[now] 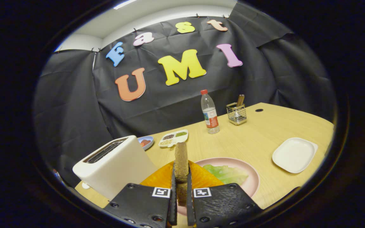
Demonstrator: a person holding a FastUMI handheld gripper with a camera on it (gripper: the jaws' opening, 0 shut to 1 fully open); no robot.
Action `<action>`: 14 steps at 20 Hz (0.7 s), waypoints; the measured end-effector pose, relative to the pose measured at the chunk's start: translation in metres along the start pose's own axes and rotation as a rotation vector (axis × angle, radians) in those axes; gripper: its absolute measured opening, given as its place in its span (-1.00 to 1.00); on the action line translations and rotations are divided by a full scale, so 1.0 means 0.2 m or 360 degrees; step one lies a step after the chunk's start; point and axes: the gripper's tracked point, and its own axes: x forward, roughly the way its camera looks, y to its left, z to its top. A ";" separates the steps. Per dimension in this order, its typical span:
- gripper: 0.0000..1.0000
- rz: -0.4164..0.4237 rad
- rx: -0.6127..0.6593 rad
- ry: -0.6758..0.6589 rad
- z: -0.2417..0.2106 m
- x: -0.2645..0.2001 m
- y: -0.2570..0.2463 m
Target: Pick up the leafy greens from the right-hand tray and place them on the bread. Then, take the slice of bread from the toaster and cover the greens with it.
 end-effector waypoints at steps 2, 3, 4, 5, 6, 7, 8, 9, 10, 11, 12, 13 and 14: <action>-0.76 -0.0018 -0.0024 0.0021 -0.03 0.01 -0.02; -0.73 -0.0034 -0.0044 0.0029 -0.03 0.01 -0.04; -0.69 -0.0040 -0.0059 0.0029 -0.02 0.01 -0.05; -0.66 -0.0042 -0.0076 0.0031 -0.03 0.01 -0.06; -0.55 -0.0060 -0.0105 0.0044 -0.04 0.02 -0.08; -0.48 -0.0073 -0.0129 0.0059 -0.05 0.01 -0.10; -0.42 -0.0088 -0.0146 0.0078 -0.06 0.01 -0.13; -0.35 -0.0097 -0.0143 0.0086 -0.07 0.01 -0.15; -0.36 -0.0106 -0.0130 0.0097 -0.08 0.00 -0.17; -0.25 -0.0124 -0.0131 0.0116 -0.09 -0.01 -0.20; -0.14 -0.0136 -0.0142 0.0131 -0.09 -0.01 -0.22; -0.04 -0.0141 -0.0148 0.0144 -0.10 -0.01 -0.23; 0.07 -0.0149 -0.0152 0.0148 -0.10 -0.02 -0.25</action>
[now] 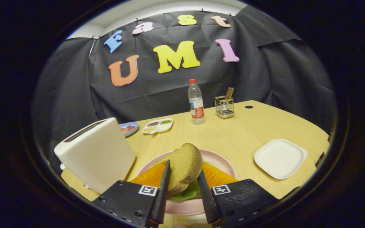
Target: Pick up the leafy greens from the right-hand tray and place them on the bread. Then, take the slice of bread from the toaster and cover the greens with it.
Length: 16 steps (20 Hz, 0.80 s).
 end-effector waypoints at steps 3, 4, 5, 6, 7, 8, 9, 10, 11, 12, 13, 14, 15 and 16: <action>0.28 -0.0048 -0.0006 -0.0008 0.01 -0.01 -0.09; 0.33 -0.0044 0.0007 -0.0018 0.02 -0.02 -0.10; 0.42 -0.0055 0.0014 -0.0030 0.03 -0.03 -0.13; 0.58 -0.0061 0.0015 -0.0045 0.05 -0.03 -0.15; 0.61 -0.0062 0.0010 -0.0072 0.08 -0.05 -0.16; 0.69 -0.0057 -0.0001 -0.0103 0.11 -0.07 -0.18; 0.74 -0.0043 -0.0027 -0.0138 0.14 -0.10 -0.19; 0.81 -0.0038 -0.0063 -0.0181 0.18 -0.13 -0.20; 0.86 -0.0035 -0.0106 -0.0231 0.22 -0.16 -0.23; 0.92 -0.0044 -0.0145 -0.0283 0.27 -0.20 -0.27; 0.92 -0.0033 -0.0179 -0.0330 0.31 -0.24 -0.30; 0.91 -0.0011 -0.0214 -0.0376 0.37 -0.29 -0.32; 0.92 0.0011 -0.0251 -0.0426 0.43 -0.34 -0.34; 0.91 -0.0002 -0.0282 -0.0471 0.50 -0.39 -0.39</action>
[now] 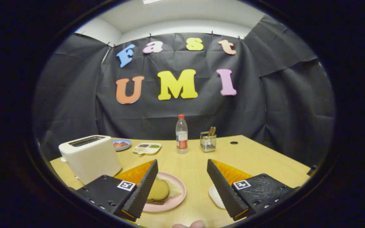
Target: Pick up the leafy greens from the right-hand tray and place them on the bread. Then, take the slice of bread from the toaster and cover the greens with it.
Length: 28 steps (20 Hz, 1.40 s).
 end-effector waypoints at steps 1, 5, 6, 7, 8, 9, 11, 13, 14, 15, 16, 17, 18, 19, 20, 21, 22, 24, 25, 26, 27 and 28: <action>0.91 -0.0016 -0.0014 -0.0041 0.07 -0.04 -0.07; 0.91 -0.0017 -0.0069 -0.0155 0.31 -0.19 -0.29; 0.92 -0.0026 -0.0084 -0.0167 0.35 -0.24 -0.35; 0.91 -0.0041 -0.0095 -0.0179 0.38 -0.28 -0.42; 0.91 -0.0051 -0.0095 -0.0202 0.42 -0.34 -0.46; 0.91 -0.0059 -0.0089 -0.0224 0.45 -0.40 -0.49; 0.91 -0.0048 -0.0070 -0.0253 0.48 -0.51 -0.54; 0.91 -0.0077 -0.0031 -0.0283 0.51 -0.63 -0.62; 0.91 -0.0105 -0.0017 -0.0301 0.52 -0.68 -0.65; 0.91 -0.0125 -0.0012 -0.0308 0.53 -0.74 -0.67; 0.91 -0.0127 -0.0019 -0.0322 0.53 -0.79 -0.68; 0.91 -0.0135 -0.0043 -0.0342 0.53 -0.84 -0.68; 0.91 -0.0148 -0.0071 -0.0348 0.52 -0.88 -0.69; 0.91 -0.0163 -0.0089 -0.0334 0.49 -0.90 -0.71; 0.91 -0.0158 -0.0090 -0.0312 0.45 -0.93 -0.70; 0.91 -0.0151 -0.0083 -0.0291 0.41 -0.95 -0.69; 0.91 -0.0145 -0.0067 -0.0273 0.39 -0.98 -0.69; 0.91 -0.0141 -0.0029 -0.0286 0.39 -1.02 -0.70; 0.92 -0.0150 -0.0020 -0.0300 0.40 -1.03 -0.72; 0.92 -0.0160 -0.0015 -0.0311 0.41 -1.03 -0.73; 0.91 -0.0166 -0.0006 -0.0318 0.42 -1.04 -0.74; 0.91 -0.0159 0.0008 -0.0320 0.43 -1.04 -0.74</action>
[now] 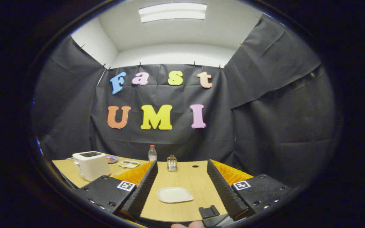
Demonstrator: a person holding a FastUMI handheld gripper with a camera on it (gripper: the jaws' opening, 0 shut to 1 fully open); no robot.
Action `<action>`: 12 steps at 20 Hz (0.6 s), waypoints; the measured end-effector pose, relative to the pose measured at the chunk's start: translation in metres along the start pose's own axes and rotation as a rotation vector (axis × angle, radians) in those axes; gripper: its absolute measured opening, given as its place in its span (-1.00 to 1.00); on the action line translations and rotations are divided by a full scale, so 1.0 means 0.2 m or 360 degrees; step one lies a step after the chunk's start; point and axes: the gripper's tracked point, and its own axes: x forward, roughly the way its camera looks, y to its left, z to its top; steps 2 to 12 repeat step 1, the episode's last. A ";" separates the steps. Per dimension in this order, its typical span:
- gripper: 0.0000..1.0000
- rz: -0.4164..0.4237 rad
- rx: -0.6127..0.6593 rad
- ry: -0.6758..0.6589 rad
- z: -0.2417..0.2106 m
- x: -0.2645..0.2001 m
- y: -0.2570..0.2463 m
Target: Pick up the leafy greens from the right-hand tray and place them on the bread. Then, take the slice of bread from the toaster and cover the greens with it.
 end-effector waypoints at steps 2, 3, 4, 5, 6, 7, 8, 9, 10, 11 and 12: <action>0.91 0.0000 0.0011 -0.0007 0.01 0.00 0.00; 0.91 0.0000 0.0011 -0.0007 0.01 0.00 0.00; 0.91 0.0000 0.0011 -0.0007 0.01 0.00 0.00; 0.91 0.0000 0.0011 -0.0007 0.01 0.00 0.00; 0.91 0.0000 0.0011 -0.0007 0.01 0.00 0.00; 0.91 0.0000 0.0011 -0.0007 0.01 0.00 0.00; 0.91 0.0000 0.0011 -0.0007 0.01 0.00 0.00; 0.91 0.0000 0.0011 -0.0007 0.01 0.00 0.00; 0.91 0.0000 0.0011 -0.0007 0.01 0.00 0.00; 0.91 0.0000 0.0011 -0.0007 0.01 0.00 0.00; 0.91 0.0000 0.0011 -0.0007 0.01 0.00 0.00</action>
